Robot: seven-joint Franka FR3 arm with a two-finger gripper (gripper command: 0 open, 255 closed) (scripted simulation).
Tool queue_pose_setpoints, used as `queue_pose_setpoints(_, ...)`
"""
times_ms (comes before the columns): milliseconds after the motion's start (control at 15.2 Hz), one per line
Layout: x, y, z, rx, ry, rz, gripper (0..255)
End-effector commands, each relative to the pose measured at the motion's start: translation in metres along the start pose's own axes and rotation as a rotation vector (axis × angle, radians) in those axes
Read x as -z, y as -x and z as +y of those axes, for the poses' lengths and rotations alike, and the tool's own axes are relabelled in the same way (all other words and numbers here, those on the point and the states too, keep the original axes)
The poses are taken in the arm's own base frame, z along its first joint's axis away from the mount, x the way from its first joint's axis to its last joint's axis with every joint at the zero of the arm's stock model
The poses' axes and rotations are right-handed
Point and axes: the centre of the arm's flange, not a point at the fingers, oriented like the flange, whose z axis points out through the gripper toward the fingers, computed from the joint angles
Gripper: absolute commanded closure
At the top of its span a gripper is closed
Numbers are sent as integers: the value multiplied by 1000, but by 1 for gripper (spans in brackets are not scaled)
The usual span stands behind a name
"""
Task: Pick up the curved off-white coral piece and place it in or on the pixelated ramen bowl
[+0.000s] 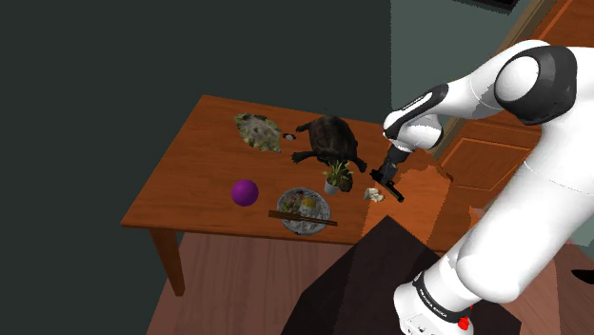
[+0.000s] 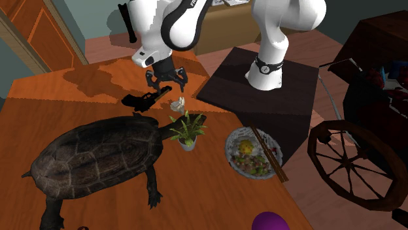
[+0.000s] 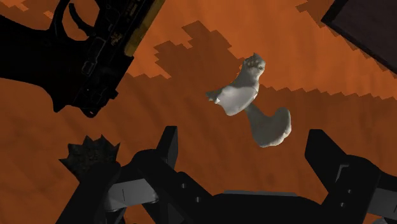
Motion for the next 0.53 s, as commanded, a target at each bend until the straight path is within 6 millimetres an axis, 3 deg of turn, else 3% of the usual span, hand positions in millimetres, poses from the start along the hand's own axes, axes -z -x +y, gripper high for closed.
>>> queue_pose_setpoints(0, -11, 2, 3, 5, 0, 1, 0)
queue_pose_setpoints(330, -40, 2, 3, 5, 0, 1, 0)
queue_pose_setpoints(462, -40, 2, 3, 5, 0, 1, 0)
